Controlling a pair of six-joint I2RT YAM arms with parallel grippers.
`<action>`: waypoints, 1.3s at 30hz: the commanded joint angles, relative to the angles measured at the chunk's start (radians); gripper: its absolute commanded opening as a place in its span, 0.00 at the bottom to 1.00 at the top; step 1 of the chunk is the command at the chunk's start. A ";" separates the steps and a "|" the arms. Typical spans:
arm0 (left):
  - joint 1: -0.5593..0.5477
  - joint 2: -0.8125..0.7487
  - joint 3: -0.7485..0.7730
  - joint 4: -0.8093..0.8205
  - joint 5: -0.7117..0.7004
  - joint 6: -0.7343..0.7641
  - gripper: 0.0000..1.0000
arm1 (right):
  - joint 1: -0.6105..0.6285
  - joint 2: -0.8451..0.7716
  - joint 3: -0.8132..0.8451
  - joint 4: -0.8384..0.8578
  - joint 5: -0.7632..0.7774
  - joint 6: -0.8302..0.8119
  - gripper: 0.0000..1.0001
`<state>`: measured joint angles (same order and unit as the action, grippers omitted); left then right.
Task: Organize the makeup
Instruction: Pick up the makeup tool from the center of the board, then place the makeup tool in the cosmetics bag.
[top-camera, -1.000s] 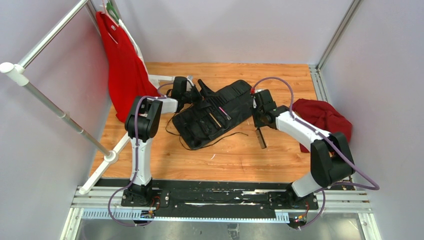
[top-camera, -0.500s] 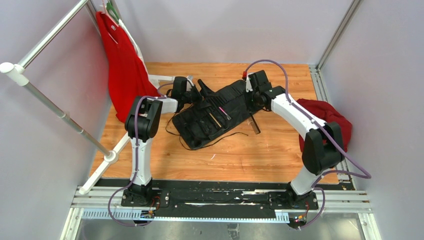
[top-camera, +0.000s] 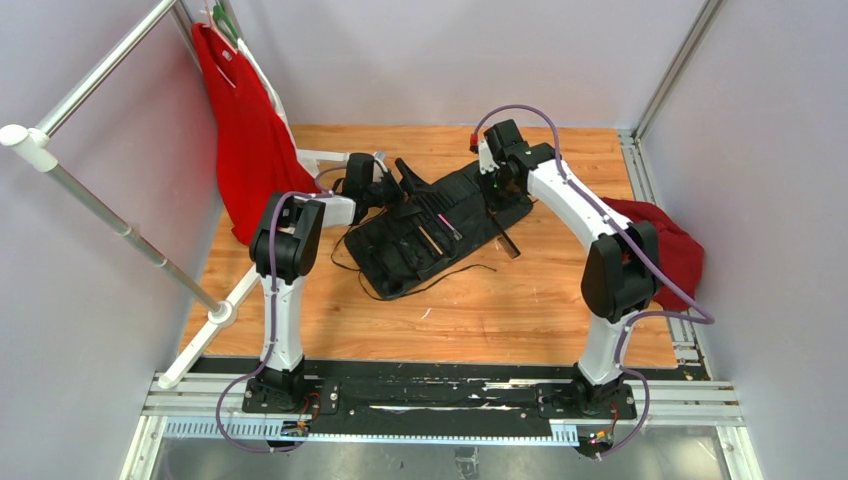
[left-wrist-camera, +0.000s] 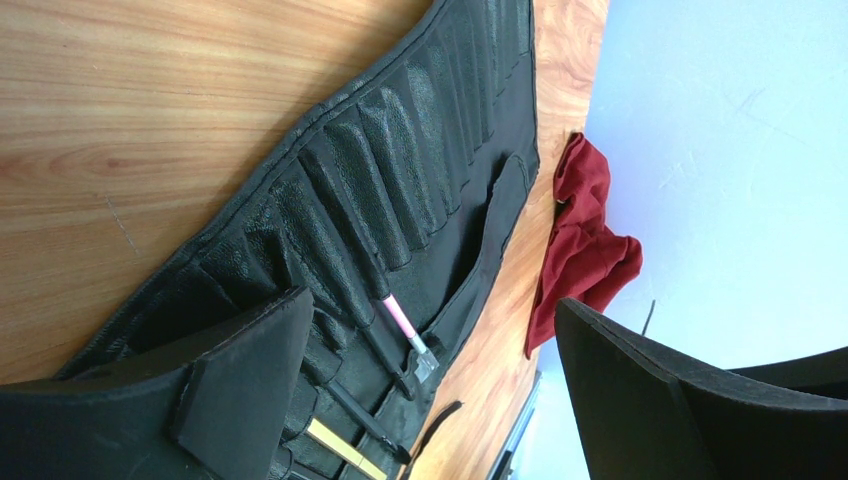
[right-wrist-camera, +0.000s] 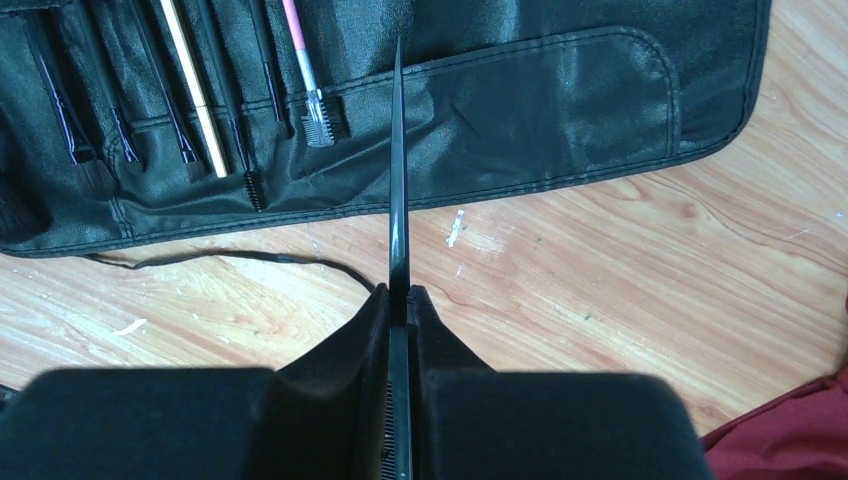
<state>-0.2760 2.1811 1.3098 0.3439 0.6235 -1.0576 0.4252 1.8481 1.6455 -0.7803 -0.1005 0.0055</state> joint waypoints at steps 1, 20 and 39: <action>0.014 -0.015 -0.025 -0.078 -0.014 0.005 0.98 | -0.008 0.056 0.074 -0.117 -0.040 -0.036 0.01; 0.014 -0.014 -0.044 -0.050 -0.005 -0.008 0.98 | -0.002 0.254 0.240 -0.194 -0.100 -0.053 0.01; 0.016 -0.009 -0.040 -0.046 -0.001 -0.008 0.98 | 0.021 0.361 0.343 -0.209 -0.126 -0.053 0.01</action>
<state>-0.2737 2.1807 1.2961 0.3721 0.6250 -1.0775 0.4313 2.1853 1.9404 -0.9512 -0.2115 -0.0299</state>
